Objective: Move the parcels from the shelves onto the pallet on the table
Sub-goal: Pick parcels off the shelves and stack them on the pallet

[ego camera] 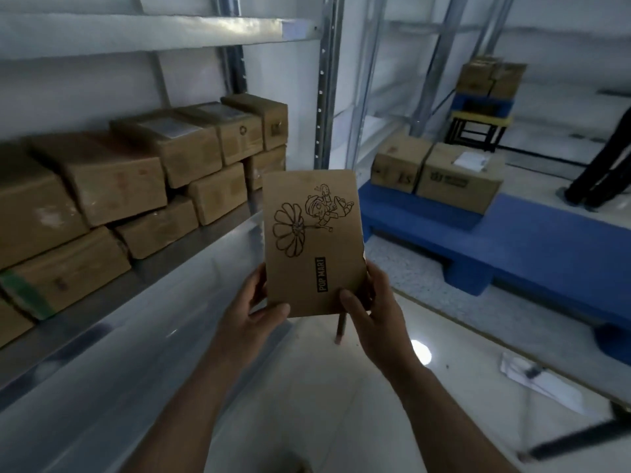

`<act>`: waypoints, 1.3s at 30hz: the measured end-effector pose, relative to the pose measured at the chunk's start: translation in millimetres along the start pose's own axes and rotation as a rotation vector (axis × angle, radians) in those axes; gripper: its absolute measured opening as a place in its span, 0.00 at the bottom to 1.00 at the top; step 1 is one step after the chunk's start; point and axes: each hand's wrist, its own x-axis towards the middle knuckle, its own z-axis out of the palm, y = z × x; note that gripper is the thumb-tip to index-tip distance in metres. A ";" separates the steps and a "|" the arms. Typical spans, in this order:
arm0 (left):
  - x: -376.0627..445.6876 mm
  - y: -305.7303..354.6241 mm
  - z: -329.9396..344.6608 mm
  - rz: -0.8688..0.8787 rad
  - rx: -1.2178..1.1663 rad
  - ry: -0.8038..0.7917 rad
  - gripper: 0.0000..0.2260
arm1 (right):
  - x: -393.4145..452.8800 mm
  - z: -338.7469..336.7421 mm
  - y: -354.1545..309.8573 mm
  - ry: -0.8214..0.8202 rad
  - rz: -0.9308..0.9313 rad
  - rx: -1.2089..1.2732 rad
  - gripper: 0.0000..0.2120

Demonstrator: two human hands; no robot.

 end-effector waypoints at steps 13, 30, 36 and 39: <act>177.6 34.1 119.3 0.138 0.010 -0.398 0.26 | 101.5 -102.8 47.7 0.386 0.106 -0.129 0.25; 279.7 67.3 375.4 0.178 0.105 -0.694 0.25 | 146.4 -301.8 148.3 0.741 0.298 -0.166 0.24; 312.6 64.5 467.8 0.138 0.153 -0.717 0.17 | 170.0 -380.3 189.7 0.683 0.415 -0.213 0.26; 327.8 61.1 500.6 0.093 0.183 -0.702 0.19 | 181.6 -407.5 207.2 0.630 0.479 -0.230 0.30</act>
